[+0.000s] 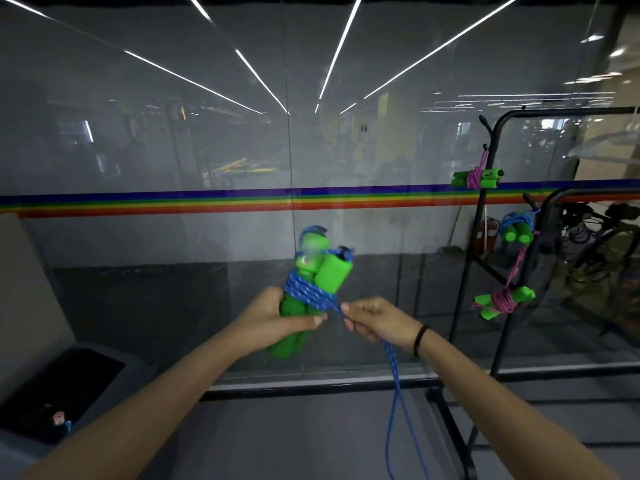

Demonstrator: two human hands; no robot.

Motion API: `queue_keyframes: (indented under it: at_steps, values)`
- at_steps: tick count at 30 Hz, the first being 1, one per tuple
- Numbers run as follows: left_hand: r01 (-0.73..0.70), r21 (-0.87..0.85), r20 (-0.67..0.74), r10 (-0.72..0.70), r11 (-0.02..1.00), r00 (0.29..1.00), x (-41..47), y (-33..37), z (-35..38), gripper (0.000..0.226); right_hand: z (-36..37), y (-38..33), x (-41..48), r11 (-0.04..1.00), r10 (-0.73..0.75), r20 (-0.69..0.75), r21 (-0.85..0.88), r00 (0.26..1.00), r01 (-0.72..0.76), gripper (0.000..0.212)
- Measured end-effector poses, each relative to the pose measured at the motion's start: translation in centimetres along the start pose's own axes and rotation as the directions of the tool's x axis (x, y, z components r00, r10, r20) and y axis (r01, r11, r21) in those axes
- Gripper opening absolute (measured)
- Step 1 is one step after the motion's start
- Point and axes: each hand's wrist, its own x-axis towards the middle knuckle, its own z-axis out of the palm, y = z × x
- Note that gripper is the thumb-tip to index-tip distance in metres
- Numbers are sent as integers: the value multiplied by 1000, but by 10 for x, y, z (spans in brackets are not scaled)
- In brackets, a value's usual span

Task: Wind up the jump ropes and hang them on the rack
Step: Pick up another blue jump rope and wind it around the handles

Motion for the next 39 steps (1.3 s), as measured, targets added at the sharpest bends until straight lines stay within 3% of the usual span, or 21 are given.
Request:
queue_keyframes:
  at_steps: [2,5,7,10,13,15,18,20,22,24,27,29,32,34,36,39]
  values:
    - [84,62,-139,-75,995,987,5,-8,-4,10,4,6,-5,994,48,15,-103,999,-46,38]
    - [157,542,-225,-38,825,974,4,-19,-11,28,6,-6,-14,898,-32,97,-435,995,71,34]
    - [168,701,-174,-62,694,983,2,-27,-6,18,5,-21,-18,748,-84,210,-633,974,201,36]
    - [102,869,-47,-126,484,991,-4,-31,6,14,2,-46,-21,638,-72,312,-716,947,284,22]
    - [-90,876,140,-70,474,988,-6,-28,13,16,-5,-61,-16,613,-109,295,-732,949,298,25]
    - [-254,853,270,32,455,962,-5,-23,15,12,-10,-65,-11,688,-140,285,-661,948,300,25]
    - [-456,737,428,178,498,886,-6,-16,11,15,-16,-59,-6,876,-163,257,-407,952,260,12]
    - [-493,642,428,258,587,866,-10,-6,8,5,-17,-50,-5,962,-186,239,-151,953,226,12]
    - [-465,485,335,334,741,881,-16,6,7,6,-13,-39,-7,976,-215,145,63,966,208,15]
    - [-380,305,153,349,874,925,-19,14,8,8,-9,-27,-9,963,-170,12,216,985,164,11]
    - [-212,199,-129,240,957,962,-9,11,3,19,0,-15,-10,959,-65,-5,278,998,63,31]
    - [-92,221,-263,151,971,953,-2,6,-1,37,6,-10,-11,987,-15,-23,157,1000,18,36]
    - [12,285,-366,97,958,925,2,0,-4,52,18,-16,-18,964,-9,-38,-265,999,-1,35]
    - [30,386,-381,130,922,915,3,-5,-2,44,26,-29,-24,838,1,51,-545,999,27,30]
    - [94,532,-356,122,841,927,4,-5,1,40,32,-45,-29,705,58,129,-708,990,51,32]
    - [129,777,-231,88,616,969,2,-6,11,41,40,-68,-35,528,134,239,-839,962,135,29]
